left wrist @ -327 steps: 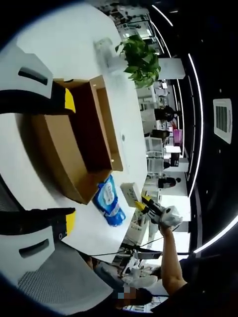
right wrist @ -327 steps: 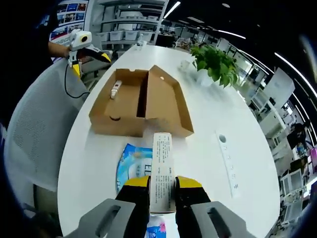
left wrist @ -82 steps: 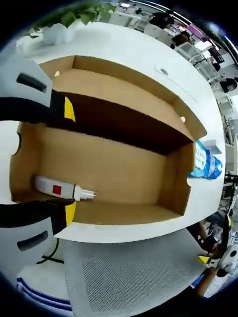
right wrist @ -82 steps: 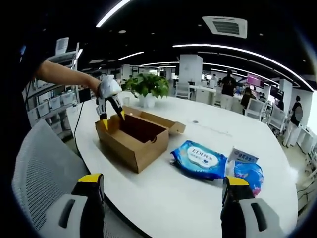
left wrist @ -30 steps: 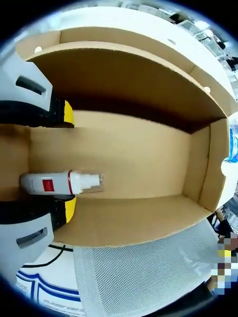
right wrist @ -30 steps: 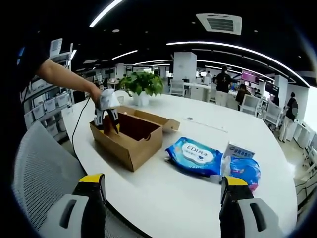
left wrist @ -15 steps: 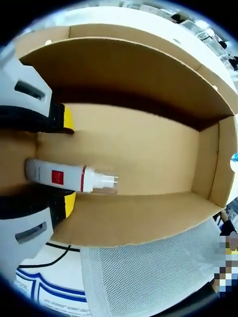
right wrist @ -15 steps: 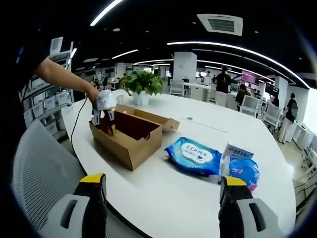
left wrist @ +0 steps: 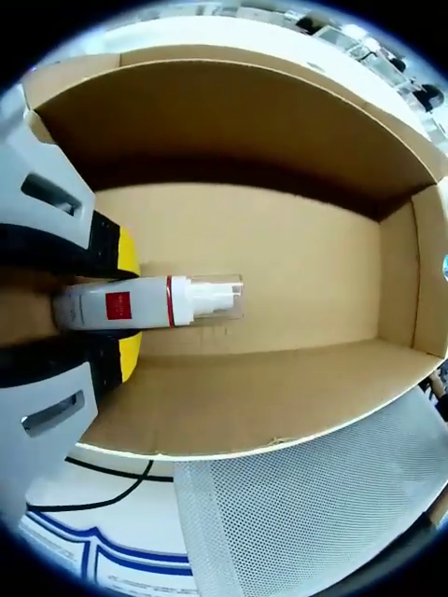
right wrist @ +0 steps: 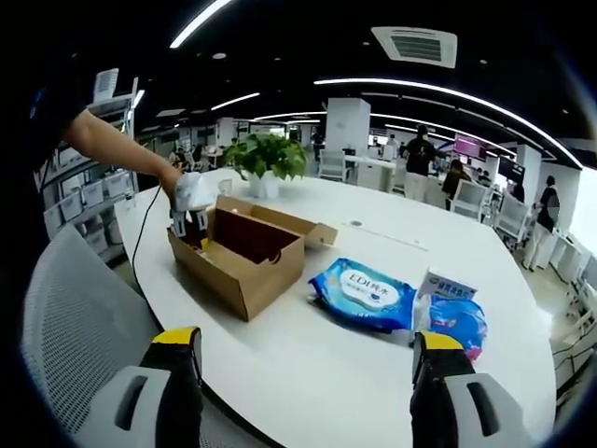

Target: Operate the shoe box by opening the lid, removing the specified soft item, and placing it in the target area until the item is outside and the box remains undamaged.

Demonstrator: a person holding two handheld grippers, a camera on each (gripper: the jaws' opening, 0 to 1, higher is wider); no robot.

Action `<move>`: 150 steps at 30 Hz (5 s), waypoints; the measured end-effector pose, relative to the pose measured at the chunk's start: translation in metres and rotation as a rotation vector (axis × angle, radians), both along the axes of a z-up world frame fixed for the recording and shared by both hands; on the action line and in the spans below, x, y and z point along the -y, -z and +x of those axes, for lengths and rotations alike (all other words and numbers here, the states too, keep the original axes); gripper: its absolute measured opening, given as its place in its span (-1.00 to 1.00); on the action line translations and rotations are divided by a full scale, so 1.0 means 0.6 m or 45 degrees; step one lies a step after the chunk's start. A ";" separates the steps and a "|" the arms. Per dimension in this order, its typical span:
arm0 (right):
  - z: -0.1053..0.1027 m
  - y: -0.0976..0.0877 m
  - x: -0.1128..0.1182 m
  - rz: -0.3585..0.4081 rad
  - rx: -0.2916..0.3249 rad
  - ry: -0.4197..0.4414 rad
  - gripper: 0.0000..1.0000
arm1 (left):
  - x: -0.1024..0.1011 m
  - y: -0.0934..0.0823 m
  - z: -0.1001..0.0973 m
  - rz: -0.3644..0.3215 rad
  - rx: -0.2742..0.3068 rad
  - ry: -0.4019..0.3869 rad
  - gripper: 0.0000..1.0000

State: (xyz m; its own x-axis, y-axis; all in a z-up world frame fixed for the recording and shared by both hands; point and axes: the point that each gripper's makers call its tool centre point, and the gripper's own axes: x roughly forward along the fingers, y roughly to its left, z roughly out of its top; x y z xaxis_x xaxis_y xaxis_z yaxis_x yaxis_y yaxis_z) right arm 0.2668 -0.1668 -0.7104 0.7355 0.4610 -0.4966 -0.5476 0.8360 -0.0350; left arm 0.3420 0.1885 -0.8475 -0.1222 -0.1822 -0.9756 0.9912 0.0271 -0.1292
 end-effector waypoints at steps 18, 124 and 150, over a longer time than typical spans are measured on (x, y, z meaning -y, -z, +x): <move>-0.002 0.001 -0.002 0.003 -0.012 -0.014 0.85 | 0.006 -0.018 0.027 -0.014 0.127 -0.010 -0.62; 0.062 -0.078 -0.167 0.596 -0.195 0.039 -0.33 | 0.366 -0.255 -0.037 -0.760 0.585 0.465 -0.61; 0.058 -0.061 -0.180 0.775 -0.372 0.072 -0.62 | 0.389 -0.264 -0.055 -0.822 0.661 0.638 -0.61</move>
